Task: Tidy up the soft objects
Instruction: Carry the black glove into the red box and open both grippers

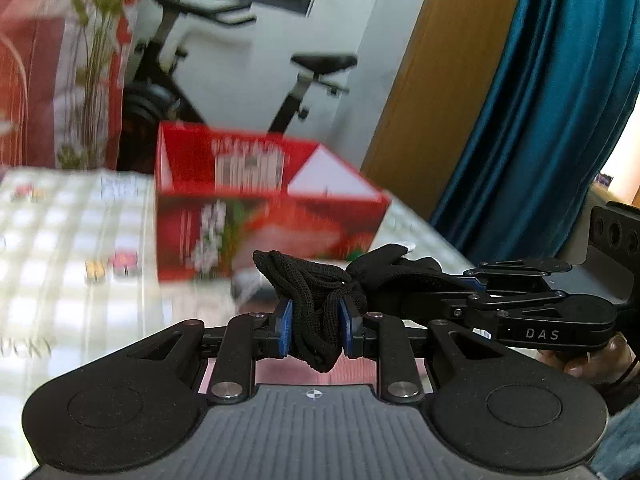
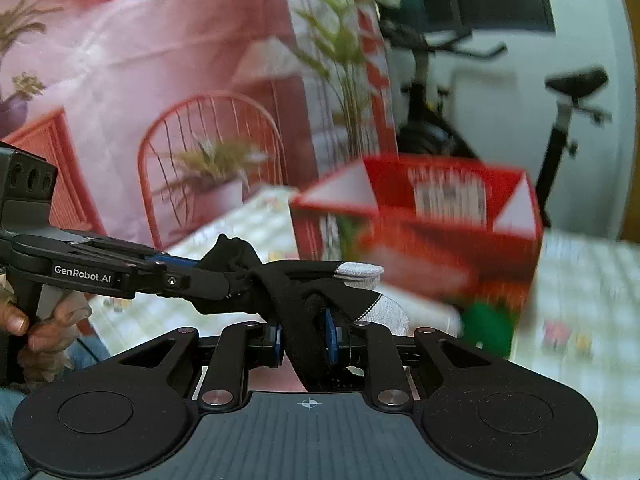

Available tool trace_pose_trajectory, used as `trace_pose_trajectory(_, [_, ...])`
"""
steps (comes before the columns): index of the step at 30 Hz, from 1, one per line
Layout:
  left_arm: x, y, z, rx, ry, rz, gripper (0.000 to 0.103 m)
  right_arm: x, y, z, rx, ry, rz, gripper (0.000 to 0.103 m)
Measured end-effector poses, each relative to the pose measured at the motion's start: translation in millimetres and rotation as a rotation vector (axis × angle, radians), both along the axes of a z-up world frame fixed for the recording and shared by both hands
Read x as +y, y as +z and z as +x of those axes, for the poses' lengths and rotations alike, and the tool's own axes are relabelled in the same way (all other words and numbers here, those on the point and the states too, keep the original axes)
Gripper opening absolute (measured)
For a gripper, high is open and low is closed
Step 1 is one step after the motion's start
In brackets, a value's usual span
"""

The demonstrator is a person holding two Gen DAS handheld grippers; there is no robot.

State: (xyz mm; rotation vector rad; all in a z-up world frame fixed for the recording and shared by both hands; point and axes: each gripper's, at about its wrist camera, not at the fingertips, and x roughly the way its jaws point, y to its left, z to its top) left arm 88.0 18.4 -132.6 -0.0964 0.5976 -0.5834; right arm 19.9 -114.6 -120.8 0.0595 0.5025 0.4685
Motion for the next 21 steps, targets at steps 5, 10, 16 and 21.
trace_pose_trajectory(5, [-8, 30, 26, -0.067, 0.022, -0.027, 0.025, -5, 36, 28, -0.083, 0.005, -0.029, 0.018])
trace_pose_trajectory(10, [-16, 48, 60, -0.108, 0.058, -0.048, 0.025, -13, 58, 75, -0.111, -0.002, -0.031, 0.018])
trace_pose_trajectory(16, [-31, 52, 118, -0.098, 0.091, -0.029, 0.025, -27, 61, 144, -0.078, -0.032, -0.031, 0.018])
trace_pose_trajectory(21, [-31, 48, 166, -0.057, 0.099, -0.038, 0.025, -31, 47, 196, -0.034, -0.059, -0.063, 0.018])
